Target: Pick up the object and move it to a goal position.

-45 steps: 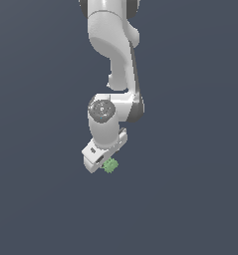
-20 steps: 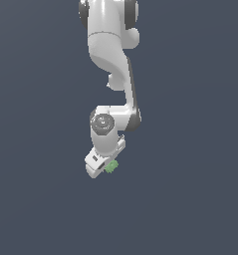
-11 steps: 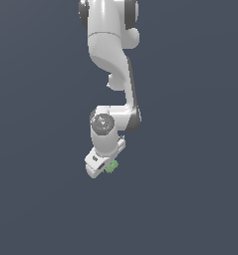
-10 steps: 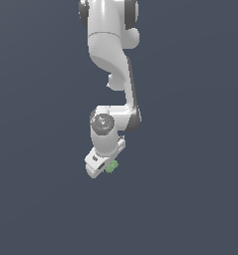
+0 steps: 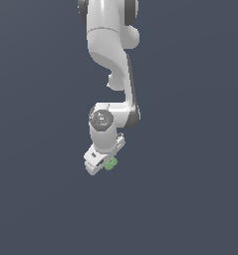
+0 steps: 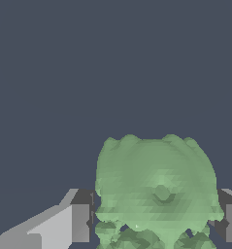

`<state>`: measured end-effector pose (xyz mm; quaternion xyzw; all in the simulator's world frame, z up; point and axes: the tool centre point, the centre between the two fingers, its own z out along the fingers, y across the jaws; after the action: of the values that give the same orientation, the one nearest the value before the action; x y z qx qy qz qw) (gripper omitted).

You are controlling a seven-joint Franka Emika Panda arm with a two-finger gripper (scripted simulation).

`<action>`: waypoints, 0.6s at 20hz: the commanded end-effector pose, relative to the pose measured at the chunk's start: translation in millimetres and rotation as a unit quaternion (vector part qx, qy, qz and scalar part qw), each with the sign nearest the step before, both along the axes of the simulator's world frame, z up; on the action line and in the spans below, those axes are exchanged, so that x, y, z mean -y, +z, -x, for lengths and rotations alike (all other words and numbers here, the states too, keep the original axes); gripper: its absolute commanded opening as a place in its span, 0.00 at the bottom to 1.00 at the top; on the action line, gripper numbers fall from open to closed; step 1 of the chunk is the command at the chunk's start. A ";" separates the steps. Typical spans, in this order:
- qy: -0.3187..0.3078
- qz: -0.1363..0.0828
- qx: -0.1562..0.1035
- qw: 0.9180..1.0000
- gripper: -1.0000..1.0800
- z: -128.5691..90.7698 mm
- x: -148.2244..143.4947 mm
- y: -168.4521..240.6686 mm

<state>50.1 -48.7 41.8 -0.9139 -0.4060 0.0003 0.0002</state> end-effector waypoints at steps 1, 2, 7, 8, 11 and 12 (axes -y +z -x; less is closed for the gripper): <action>0.000 0.000 0.000 1.000 0.00 5.8 2.6 4.7; 0.000 0.000 0.000 1.000 0.00 8.9 3.8 7.0; 0.000 0.000 0.000 1.000 0.00 29.1 11.8 21.7; 0.000 0.000 0.000 1.000 0.00 34.2 13.8 25.4; 0.000 0.001 0.000 1.000 0.00 51.5 20.9 38.3; 0.000 0.001 0.000 1.000 0.00 57.7 23.4 43.0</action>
<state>1.5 -68.2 77.7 -0.9139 -0.4060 0.0006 0.0000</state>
